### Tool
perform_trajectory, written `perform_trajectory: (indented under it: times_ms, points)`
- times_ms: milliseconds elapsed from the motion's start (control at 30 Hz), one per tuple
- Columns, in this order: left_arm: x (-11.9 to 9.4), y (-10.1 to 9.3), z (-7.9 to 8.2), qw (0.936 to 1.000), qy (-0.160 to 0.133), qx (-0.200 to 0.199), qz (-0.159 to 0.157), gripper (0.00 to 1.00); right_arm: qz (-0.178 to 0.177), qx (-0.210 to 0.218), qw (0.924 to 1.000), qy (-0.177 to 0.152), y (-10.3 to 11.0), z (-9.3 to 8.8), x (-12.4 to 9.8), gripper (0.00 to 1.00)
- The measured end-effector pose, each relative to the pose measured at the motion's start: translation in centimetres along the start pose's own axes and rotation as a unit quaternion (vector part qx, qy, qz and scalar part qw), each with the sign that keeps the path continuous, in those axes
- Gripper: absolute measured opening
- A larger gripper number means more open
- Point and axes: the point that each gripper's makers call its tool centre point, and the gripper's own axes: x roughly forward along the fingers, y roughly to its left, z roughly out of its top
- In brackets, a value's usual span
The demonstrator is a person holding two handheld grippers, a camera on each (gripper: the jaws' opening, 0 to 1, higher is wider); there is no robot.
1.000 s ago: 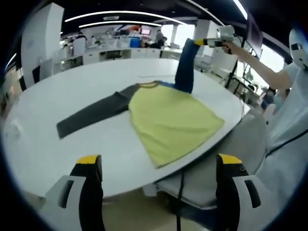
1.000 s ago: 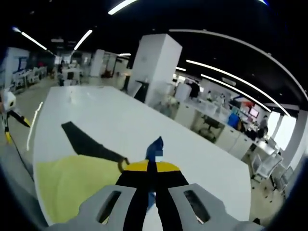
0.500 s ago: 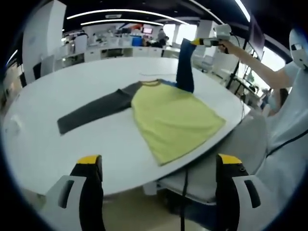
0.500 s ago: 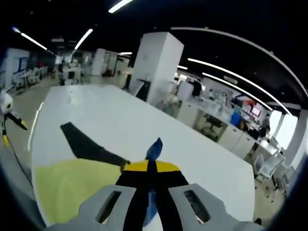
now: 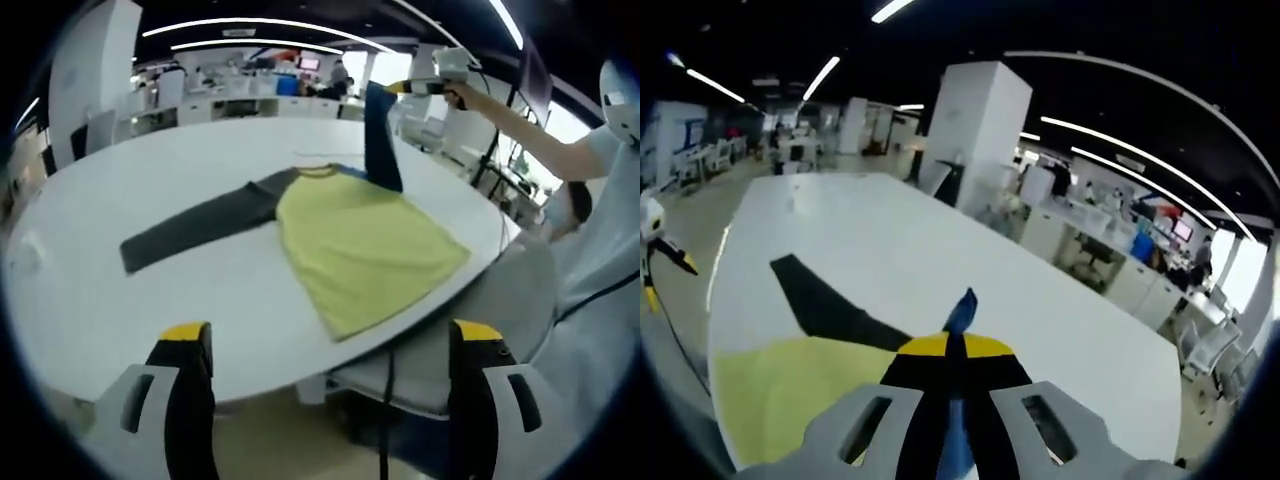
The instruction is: Fold the garment on the visible template until the final outline fits inside the template.
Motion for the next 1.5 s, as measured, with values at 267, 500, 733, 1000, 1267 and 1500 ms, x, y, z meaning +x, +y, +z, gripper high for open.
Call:
perform_trajectory:
  times_ms: [267,500,733,1000,1267,1500]
  points:
    - [-0.1,0.2,-0.3,1.0000,0.001,-0.007,0.001,0.94,0.018,0.021,0.9996,0.008,1.3,-0.3,2.5,0.03]
    - [0.0,0.4,-0.7,0.9999,0.002,-0.013,0.002,0.94,0.027,0.023,0.9989,0.032,2.6,-1.1,4.0,0.03]
    - [0.0,0.5,-0.8,0.9999,0.001,-0.014,0.000,0.94,0.039,0.024,0.9981,0.042,3.8,-1.5,5.3,0.03]
    - [0.0,0.7,-0.8,0.9999,0.001,-0.015,-0.001,0.94,0.051,0.029,0.9966,0.058,5.0,-2.4,7.1,0.03]
    - [0.0,1.0,-1.1,0.9998,0.002,-0.020,-0.001,0.93,0.062,0.043,0.9942,0.076,6.3,-4.0,8.8,0.03]
    - [-0.2,1.1,-1.0,0.9997,-0.002,-0.023,0.000,0.94,0.069,0.056,0.9919,0.091,7.2,-5.2,10.0,0.03]
